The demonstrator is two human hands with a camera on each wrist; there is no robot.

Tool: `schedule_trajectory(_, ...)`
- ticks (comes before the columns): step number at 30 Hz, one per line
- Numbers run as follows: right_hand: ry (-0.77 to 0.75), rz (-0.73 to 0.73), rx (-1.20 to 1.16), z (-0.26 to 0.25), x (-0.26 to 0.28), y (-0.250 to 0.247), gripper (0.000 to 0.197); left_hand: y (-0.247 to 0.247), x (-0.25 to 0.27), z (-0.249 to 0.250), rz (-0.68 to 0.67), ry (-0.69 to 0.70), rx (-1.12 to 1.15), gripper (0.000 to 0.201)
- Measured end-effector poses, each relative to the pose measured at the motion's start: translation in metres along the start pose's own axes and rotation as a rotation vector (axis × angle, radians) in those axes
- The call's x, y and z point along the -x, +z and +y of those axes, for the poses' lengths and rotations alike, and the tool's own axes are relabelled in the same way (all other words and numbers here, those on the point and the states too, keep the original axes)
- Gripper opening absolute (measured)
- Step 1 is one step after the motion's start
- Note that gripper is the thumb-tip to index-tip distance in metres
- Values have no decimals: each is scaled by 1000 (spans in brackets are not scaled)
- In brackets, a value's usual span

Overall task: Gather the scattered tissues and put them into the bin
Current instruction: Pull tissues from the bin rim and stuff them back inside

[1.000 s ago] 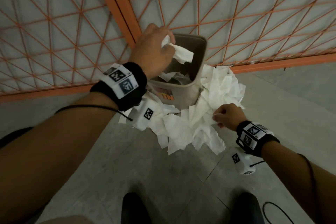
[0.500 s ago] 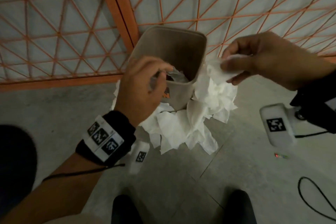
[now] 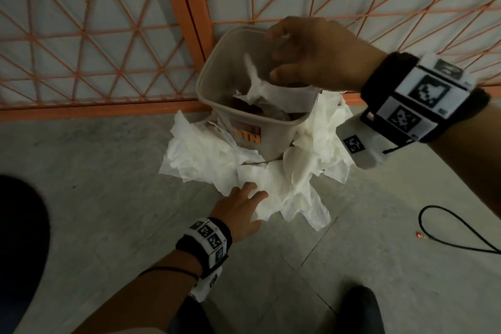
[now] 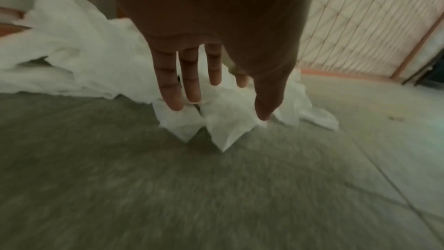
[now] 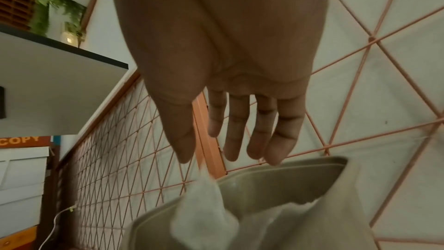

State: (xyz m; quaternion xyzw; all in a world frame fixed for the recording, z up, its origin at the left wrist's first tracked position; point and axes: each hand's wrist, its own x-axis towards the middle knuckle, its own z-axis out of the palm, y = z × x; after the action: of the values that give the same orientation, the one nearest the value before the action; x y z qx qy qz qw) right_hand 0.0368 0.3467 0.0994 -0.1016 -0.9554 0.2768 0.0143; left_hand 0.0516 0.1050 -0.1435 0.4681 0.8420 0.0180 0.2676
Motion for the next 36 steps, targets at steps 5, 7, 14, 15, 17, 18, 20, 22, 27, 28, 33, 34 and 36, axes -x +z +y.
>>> schedule_trajectory(5, -143, 152, -86, 13, 37, 2, 61, 18, -7, -12, 61, 13, -10, 32)
schedule_trajectory(7, -92, 301, -188, 30, 51, 10, 50, 17, -6, -16, 118, 20, 28, 28)
schedule_trajectory(14, 326, 408, -413, 104, 114, 113, 2, -27, 24, -12, 454, 82, 261, 23)
schedule_trajectory(15, 375, 310, -366, 111, 124, 135, 3, -37, 31, -9, 479, 99, 300, 23)
schedule_trajectory(17, 462, 57, -214, 122, 141, 176, 18, -62, 44, -2, 534, 120, 404, 20)
schedule_trajectory(18, 486, -73, -122, 127, 148, 194, 29, -74, 49, 2, 555, 118, 459, 16)
schedule_trajectory(20, 521, -250, 0, 132, 158, 219, 46, -100, 59, 11, 594, 112, 537, 9)
schedule_trajectory(22, 492, -276, 86, 134, 164, 232, 51, -128, 66, 19, 630, 136, 598, 15)
schedule_trajectory(27, 427, -191, 76, 140, 164, 235, 23, -204, 64, 37, 799, 271, 528, 25)
schedule_trajectory(28, 437, -196, 44, 142, 164, 232, 20, -217, 60, 40, 855, 280, 510, 24)
schedule_trajectory(33, 486, -138, -107, 143, 169, 205, 7, -263, 29, 47, 1079, 288, 502, 19)
schedule_trajectory(34, 504, -124, -164, 141, 170, 193, 3, -267, 21, 47, 1103, 284, 489, 19)
schedule_trajectory(36, 529, -122, -300, 132, 169, 167, 9, -268, 1, 42, 1092, 247, 478, 21)
